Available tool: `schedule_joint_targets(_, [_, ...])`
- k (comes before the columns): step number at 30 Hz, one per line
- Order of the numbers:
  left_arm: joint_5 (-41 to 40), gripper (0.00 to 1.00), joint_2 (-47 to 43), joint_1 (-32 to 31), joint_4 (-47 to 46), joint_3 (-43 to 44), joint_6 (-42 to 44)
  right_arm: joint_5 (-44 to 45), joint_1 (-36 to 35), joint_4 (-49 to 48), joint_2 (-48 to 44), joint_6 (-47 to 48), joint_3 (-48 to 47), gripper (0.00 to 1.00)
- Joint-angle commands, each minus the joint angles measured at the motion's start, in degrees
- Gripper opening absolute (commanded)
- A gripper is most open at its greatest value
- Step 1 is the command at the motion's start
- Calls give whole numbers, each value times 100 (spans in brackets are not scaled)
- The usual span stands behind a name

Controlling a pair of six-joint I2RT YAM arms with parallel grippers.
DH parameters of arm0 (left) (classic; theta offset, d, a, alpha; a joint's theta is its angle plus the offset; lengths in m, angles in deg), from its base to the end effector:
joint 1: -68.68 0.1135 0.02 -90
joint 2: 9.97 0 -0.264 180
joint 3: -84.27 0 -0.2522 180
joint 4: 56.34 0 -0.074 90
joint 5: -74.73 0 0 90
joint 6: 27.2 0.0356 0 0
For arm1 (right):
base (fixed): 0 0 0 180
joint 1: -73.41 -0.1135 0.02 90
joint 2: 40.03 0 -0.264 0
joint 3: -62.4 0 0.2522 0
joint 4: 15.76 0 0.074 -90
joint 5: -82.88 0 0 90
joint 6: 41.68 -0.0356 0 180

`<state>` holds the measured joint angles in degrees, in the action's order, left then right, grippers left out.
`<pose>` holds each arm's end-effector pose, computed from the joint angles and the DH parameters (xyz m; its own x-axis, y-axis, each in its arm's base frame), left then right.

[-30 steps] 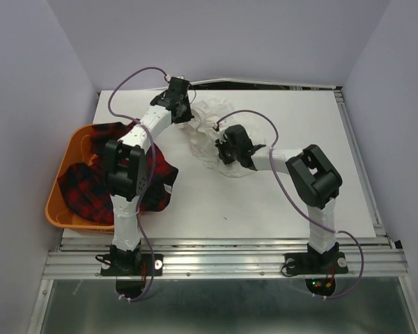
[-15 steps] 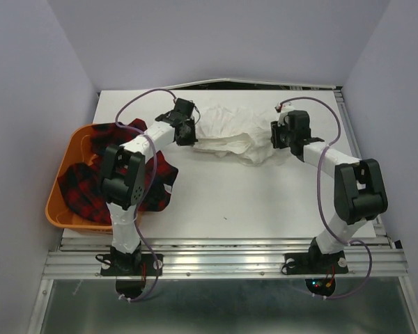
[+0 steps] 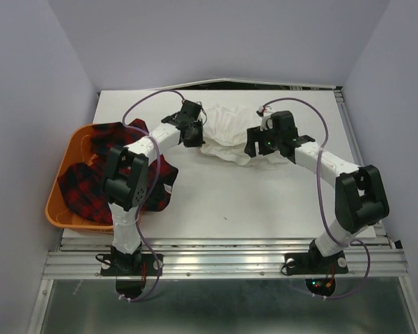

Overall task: Fold and stack the skirts
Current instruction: Flatten the skirt out

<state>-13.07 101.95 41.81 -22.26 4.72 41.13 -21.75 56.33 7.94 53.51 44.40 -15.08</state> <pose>0.3941 -0.2012 0.2300 -0.7674 -0.0248 -0.6407 0.2069 0.9362 -0.2841 0.3434 0.1149 0.2379 -0.6421 -0.1281 -0.7559 -0.4269 0.8787 0.2137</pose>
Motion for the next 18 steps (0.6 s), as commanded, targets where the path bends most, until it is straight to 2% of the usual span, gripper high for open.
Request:
schedule_joint_targets(1, [62, 0, -162, 7, -142, -47, -109, 592, -637, -105, -82, -161, 44, 75])
schedule_joint_targets(8, [-26, 0, -249, 7, -273, -188, -144, 1901, -832, -185, 656, -91, -245, 56])
schedule_joint_targets(14, [-79, 0, -320, 15, -379, -293, -153, 2439, -832, -220, 728, -12, -272, 52])
schedule_joint_targets(18, [-53, 0, -337, 15, -458, -399, -153, 2072, -832, -54, 499, -91, -245, 53])
